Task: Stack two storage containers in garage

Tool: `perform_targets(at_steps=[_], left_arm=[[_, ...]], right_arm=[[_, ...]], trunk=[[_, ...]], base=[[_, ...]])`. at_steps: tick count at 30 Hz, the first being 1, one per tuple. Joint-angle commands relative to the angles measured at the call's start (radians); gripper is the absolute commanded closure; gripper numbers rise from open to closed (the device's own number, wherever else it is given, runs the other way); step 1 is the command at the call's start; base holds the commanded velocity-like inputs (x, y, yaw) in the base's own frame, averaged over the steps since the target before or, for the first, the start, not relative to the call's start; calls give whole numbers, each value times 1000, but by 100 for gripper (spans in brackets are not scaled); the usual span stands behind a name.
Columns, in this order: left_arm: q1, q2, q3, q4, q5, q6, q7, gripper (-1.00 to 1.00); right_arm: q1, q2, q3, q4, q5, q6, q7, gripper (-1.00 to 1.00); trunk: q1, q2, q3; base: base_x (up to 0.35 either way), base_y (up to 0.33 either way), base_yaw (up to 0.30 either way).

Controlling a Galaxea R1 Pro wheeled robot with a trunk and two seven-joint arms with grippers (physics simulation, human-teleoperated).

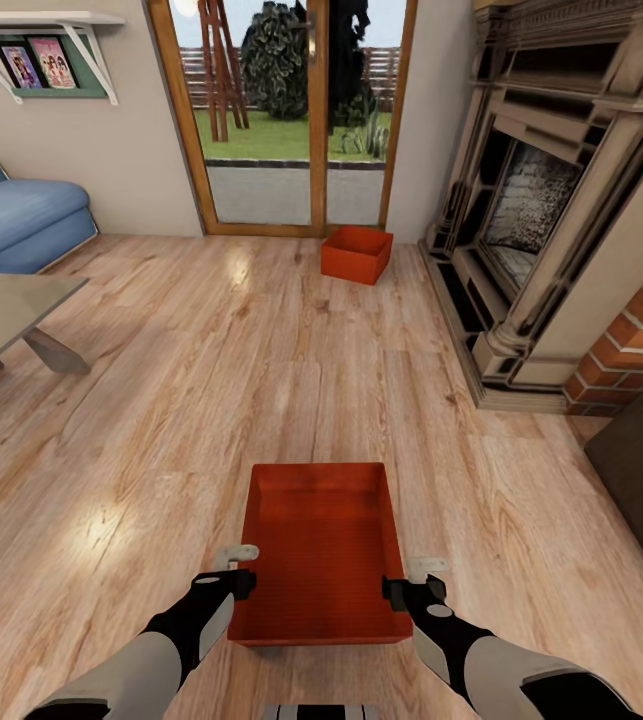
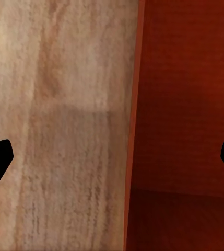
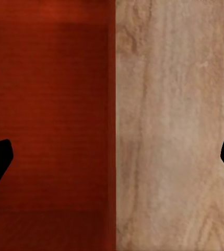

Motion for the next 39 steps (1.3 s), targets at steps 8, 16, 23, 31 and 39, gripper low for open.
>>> perform_targets(at_steps=[8,16,23,31,39], left_arm=[[0,-1,3,-1,1,6,2,-100],[0,-1,4,-3,1,6,2,-100],[0,-1,3,-7,1,6,2,-100],[0,-1,4,-9,1,6,2,-100],[0,-1,4,-8,1,6,2,-100]], right_arm=[[-1,1,8,1,-7,-4,-4,-100],[0,1,8,1,-7,-4,-4,-100],[-1,1,8,1,-7,-4,-4,-100],[0,1,8,1,-7,-4,-4,-100],[-1,1,8,2,-8,-16,-4,-100]], trunk=[[27,-49,-23],[57,-105,-48],[65,-119,-54],[65,-119,-54],[65,-119,-54]], base=[[0,0,0],[0,0,0],[0,0,0],[0,0,0],[0,0,0]])
